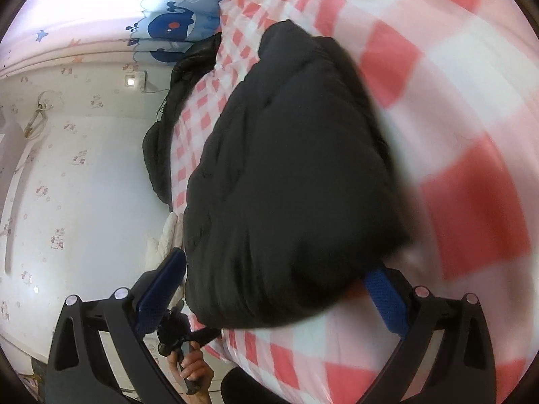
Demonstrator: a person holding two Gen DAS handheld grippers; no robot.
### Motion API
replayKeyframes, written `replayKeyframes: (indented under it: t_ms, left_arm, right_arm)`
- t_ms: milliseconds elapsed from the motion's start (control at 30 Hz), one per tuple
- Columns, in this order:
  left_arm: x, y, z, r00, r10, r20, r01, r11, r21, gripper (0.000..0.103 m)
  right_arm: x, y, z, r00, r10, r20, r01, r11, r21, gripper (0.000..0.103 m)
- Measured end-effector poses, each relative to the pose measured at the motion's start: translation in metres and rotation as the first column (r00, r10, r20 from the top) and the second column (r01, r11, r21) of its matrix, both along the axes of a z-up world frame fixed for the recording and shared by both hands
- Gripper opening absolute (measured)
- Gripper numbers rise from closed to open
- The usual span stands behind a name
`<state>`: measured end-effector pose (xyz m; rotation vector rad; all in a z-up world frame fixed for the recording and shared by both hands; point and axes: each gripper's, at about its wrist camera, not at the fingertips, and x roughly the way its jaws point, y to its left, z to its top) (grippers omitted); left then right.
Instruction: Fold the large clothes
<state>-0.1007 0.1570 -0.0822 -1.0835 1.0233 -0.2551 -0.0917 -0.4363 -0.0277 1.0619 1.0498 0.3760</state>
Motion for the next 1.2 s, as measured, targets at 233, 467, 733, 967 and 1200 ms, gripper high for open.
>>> replayKeyframes:
  t_ms: [233,467,733,967,1200]
  left_arm:
    - [0.029,-0.01,-0.005,0.996,0.017,-0.09,-0.011,0.998,0.067,0.066]
    - [0.037,-0.025,0.025,0.998,-0.052,-0.029,0.054,0.996,0.071,0.012]
    - [-0.022,-0.057,0.064,0.98,-0.186,0.067,0.186,0.983,0.001,0.012]
    - [-0.077,-0.073,0.021,0.984,-0.178,-0.02,0.178,0.984,0.006,0.05]
    - [-0.071,-0.066,0.018,0.992,-0.117,-0.037,0.119,0.991,0.056,0.065]
  right_arm:
    - [0.011,0.006,-0.006,0.999,-0.04,0.009,0.04,0.999,-0.019,0.06]
    - [0.011,0.013,0.023,0.991,-0.019,0.134,0.029,0.997,-0.071,0.022]
    - [-0.071,-0.016,0.106,0.95,-0.002,0.311,0.041,0.992,-0.119,0.02]
    - [-0.176,-0.049,0.051,0.99,-0.008,0.142,0.031,0.987,-0.156,0.035]
    - [-0.228,-0.097,0.041,0.953,-0.266,0.143,0.285,0.949,-0.133,0.061]
